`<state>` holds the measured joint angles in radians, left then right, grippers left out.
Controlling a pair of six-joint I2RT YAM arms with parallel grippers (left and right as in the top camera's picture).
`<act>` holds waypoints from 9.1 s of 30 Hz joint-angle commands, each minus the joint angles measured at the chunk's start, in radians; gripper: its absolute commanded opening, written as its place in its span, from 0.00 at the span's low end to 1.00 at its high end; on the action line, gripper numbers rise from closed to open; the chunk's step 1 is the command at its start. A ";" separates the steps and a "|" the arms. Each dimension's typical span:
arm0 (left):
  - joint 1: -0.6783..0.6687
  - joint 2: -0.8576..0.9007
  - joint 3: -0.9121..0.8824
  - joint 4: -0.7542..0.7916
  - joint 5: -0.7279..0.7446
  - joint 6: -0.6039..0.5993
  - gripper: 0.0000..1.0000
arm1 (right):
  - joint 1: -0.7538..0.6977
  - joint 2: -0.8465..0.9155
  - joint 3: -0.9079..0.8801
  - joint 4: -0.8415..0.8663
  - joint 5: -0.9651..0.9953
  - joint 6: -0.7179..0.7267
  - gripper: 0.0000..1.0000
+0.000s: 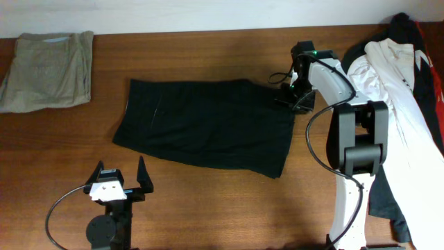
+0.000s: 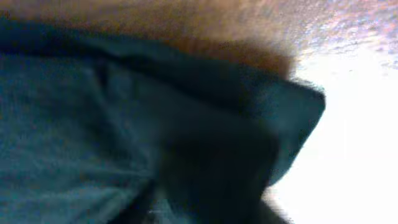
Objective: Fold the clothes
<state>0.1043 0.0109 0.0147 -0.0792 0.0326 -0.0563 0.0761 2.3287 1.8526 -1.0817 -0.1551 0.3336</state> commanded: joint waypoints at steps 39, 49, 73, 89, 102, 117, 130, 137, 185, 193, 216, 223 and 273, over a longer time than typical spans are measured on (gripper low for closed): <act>0.002 -0.006 -0.006 -0.004 -0.037 0.008 0.99 | -0.285 -0.065 0.632 -0.354 0.193 0.042 0.99; 0.002 -0.006 -0.006 0.003 -0.023 0.008 0.99 | -0.286 -0.065 0.632 -0.354 0.194 0.042 0.99; 0.000 1.240 0.989 -0.194 0.596 0.035 0.99 | -0.286 -0.065 0.632 -0.354 0.193 0.042 0.99; 0.003 1.793 1.434 -0.656 0.139 0.167 0.99 | -0.286 -0.065 0.632 -0.354 0.193 0.042 0.99; 0.040 2.023 1.434 -0.643 0.234 0.186 0.99 | -0.286 -0.065 0.632 -0.354 0.193 0.042 0.99; 0.049 2.144 1.426 -0.707 0.431 0.186 0.98 | -0.286 -0.065 0.632 -0.354 0.193 0.042 0.99; 0.050 2.149 1.427 -0.700 0.359 0.185 0.04 | -0.286 -0.065 0.632 -0.354 0.194 0.042 0.99; 0.113 2.149 1.434 -0.723 0.307 0.174 0.01 | -0.286 -0.065 0.632 -0.354 0.194 0.042 0.99; -0.154 1.842 1.884 -1.136 0.229 0.071 0.01 | -0.286 -0.065 0.632 -0.354 0.193 0.042 0.99; -0.281 1.989 1.884 -1.065 0.233 0.079 0.01 | -0.286 -0.065 0.632 -0.354 0.194 0.042 0.99; -0.380 2.203 1.884 -0.867 0.338 0.118 0.05 | -0.286 -0.065 0.632 -0.354 0.193 0.042 0.99; -0.379 2.203 1.888 -0.853 0.349 0.117 0.61 | -0.286 -0.065 0.632 -0.354 0.194 0.042 0.98; -0.011 2.179 1.684 -0.931 0.322 0.043 0.99 | -0.286 -0.065 0.632 -0.354 0.193 0.042 0.99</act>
<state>0.0921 2.2013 1.7367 -1.0592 0.2455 -0.0265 -0.2127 2.2784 2.4813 -1.4364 0.0265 0.3664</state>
